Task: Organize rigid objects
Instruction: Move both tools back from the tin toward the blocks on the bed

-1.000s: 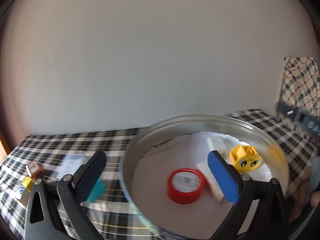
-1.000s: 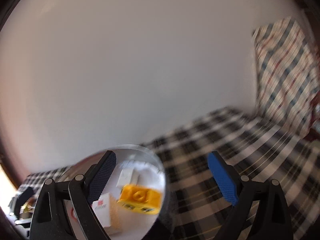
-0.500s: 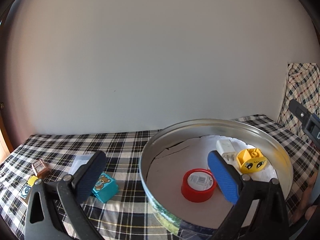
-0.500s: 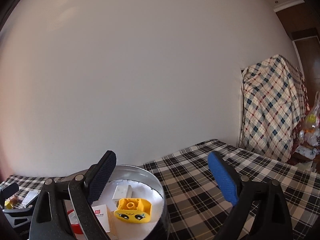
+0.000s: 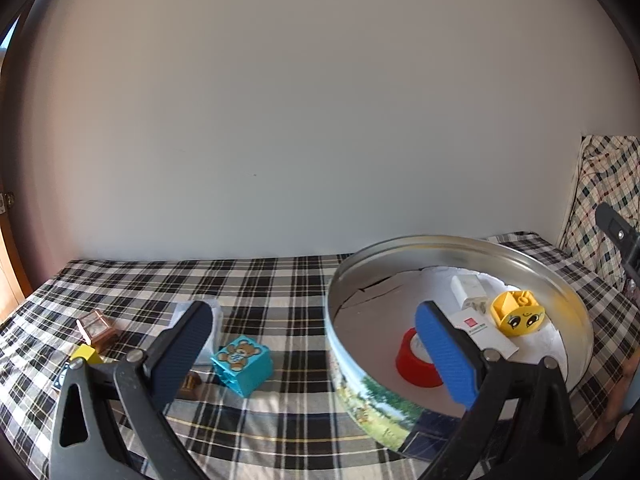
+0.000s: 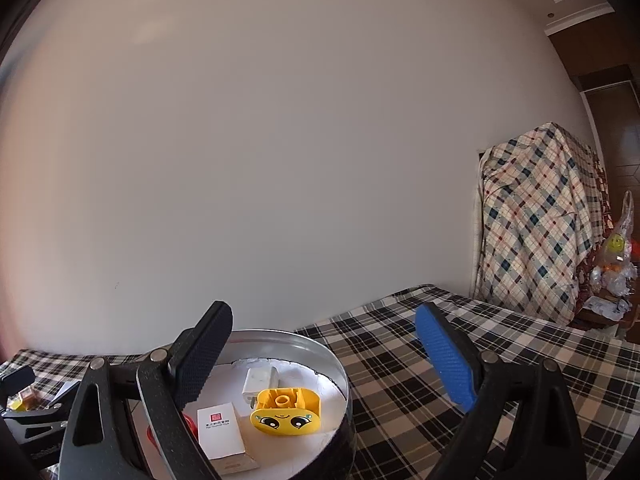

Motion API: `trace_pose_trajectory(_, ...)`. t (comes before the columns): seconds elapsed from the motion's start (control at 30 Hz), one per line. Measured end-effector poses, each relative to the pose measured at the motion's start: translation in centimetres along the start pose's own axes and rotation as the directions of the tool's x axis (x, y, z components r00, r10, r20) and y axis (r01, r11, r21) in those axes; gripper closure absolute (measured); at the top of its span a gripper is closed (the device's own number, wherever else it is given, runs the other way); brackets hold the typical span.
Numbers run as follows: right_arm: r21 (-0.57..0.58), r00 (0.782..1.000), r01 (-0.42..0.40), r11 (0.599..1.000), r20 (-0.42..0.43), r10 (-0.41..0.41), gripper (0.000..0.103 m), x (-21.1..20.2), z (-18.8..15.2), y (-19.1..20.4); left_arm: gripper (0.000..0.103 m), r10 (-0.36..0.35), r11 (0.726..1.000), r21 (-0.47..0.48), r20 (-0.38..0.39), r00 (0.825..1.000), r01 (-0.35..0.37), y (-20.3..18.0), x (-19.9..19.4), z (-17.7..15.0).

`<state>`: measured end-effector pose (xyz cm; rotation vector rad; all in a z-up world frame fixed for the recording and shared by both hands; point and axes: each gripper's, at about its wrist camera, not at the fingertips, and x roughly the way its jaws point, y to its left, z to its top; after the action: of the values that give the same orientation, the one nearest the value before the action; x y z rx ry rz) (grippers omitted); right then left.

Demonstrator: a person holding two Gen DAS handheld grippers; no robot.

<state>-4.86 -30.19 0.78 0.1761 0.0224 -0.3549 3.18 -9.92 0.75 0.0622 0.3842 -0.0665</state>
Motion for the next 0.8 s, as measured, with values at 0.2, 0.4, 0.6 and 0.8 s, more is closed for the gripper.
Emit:
trace_pose_trajectory(0.2,-0.037,1.0,-0.014,0.999,0.01,0.014,0.009,-0.7,-0.1,1.4,0.0,0.013,1.0,0.007,0.005,1.0,-0.013,1.8,-0.4,-0.1)
trace_pose_trajectory(0.4,-0.05,0.998,-0.053,0.997,-0.022,0.052,0.009,-1.0,-0.6,3.3,0.0,0.038,0.999,-0.021,-0.01,0.999,-0.038,4.4,-0.3,-0.2)
trace_pose_trajectory(0.6,-0.021,0.992,-0.092,0.996,-0.094,0.09,0.009,-1.1,-1.3,5.4,0.0,0.055,0.998,-0.013,-0.012,0.998,-0.055,5.9,-0.3,-0.4)
trace_pose_trajectory(0.8,-0.05,0.982,-0.15,0.987,-0.125,0.143,0.009,-2.0,-2.1,8.4,0.0,0.062,0.998,0.011,-0.029,0.998,-0.062,8.1,-0.3,-0.7)
